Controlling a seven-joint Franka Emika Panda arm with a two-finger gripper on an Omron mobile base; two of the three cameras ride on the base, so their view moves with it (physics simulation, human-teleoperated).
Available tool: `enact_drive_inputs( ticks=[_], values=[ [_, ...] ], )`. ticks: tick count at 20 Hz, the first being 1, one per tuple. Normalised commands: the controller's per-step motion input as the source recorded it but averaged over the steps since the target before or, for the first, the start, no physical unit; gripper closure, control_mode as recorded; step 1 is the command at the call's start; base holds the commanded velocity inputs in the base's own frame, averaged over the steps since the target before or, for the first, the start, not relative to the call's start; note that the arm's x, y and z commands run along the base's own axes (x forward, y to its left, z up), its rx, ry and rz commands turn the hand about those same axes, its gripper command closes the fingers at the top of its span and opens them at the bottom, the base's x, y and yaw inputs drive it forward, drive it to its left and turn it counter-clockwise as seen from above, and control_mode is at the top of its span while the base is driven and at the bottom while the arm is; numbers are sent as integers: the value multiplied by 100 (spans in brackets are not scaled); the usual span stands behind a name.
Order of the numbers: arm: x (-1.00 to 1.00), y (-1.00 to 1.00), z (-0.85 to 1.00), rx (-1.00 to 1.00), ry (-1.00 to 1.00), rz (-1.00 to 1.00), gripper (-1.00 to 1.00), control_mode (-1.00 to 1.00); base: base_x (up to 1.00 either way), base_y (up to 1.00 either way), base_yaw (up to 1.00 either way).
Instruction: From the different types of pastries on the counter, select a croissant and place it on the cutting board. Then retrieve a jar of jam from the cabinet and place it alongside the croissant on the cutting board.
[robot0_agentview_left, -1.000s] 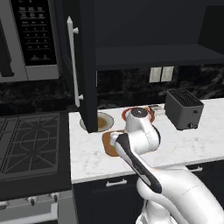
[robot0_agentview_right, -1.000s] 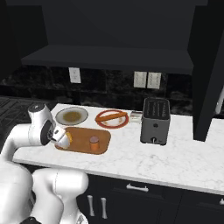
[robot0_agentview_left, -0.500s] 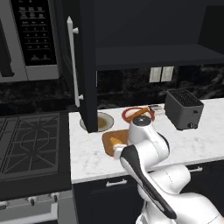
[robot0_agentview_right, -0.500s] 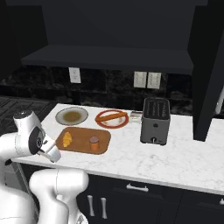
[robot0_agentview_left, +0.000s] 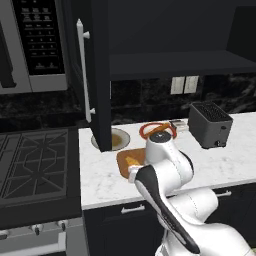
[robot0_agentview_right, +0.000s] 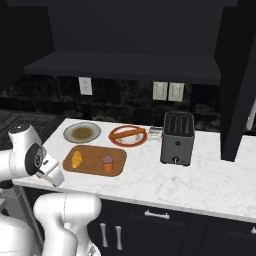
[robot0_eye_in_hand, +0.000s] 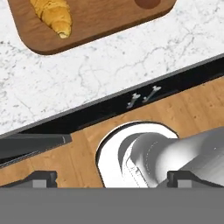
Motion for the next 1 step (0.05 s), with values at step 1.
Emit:
enact_drive_inputs(
  ticks=[1],
  values=[
    [0, 0, 0, 0, 0, 0, -100, -100, 0, 0, 0]
  ],
)
